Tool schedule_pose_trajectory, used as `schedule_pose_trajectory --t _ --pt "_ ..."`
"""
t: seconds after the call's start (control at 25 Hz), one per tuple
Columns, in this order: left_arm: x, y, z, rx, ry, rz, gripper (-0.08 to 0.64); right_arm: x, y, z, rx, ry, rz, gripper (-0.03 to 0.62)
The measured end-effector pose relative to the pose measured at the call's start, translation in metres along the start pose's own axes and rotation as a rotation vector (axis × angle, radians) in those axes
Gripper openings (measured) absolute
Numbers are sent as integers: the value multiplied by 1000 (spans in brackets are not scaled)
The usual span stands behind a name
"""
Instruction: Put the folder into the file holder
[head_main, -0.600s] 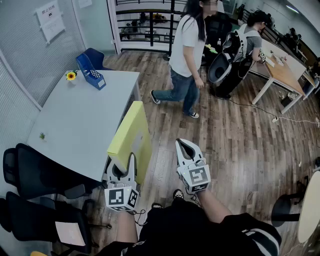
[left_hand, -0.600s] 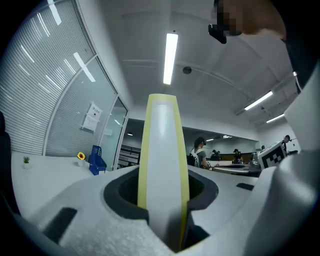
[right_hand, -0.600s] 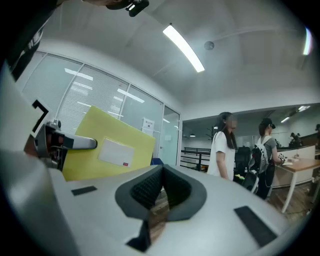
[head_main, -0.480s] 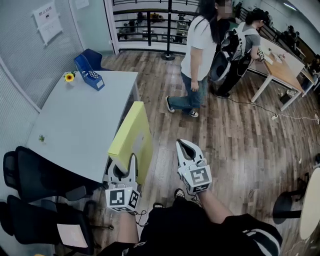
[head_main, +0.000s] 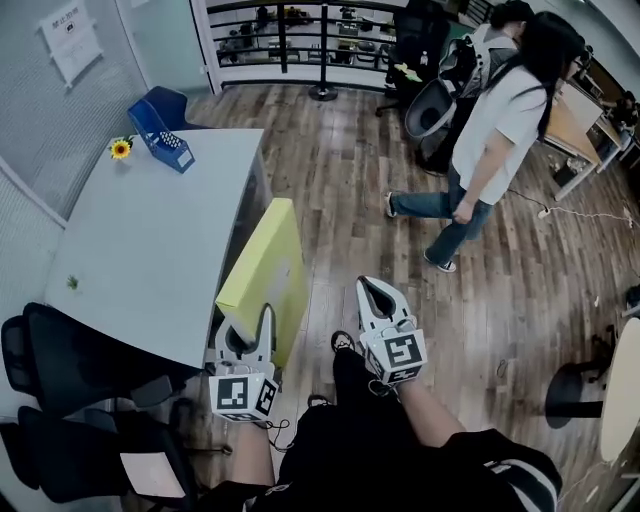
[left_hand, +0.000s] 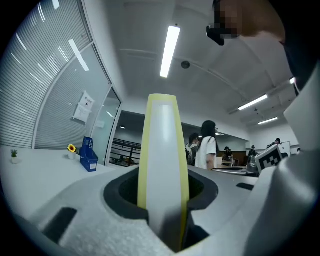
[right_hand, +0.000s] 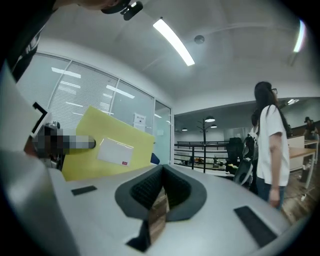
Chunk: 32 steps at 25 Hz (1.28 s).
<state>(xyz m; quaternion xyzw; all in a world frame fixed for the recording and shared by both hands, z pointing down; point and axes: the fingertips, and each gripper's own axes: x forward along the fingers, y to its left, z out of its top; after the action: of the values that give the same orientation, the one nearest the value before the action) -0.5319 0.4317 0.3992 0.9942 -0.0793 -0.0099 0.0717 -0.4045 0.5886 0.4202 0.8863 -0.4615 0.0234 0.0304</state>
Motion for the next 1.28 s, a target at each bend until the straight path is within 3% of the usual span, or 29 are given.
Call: schedule_pose_trajectory --t 0.28,0.68,1.0,1.28 --pt "69 36 -2 19 -4 24 169 80 -31 -7 8 -11 16 5" --pt "215 88 25 44 -26 104 169 219 -110 24 -20 -32 83 5" --pt "302 106 21 29 3 145 170 282 -178 7 12 17 96 5" --pt "364 142 22 26 2 153 170 353 -193 2 12 25 120 5"
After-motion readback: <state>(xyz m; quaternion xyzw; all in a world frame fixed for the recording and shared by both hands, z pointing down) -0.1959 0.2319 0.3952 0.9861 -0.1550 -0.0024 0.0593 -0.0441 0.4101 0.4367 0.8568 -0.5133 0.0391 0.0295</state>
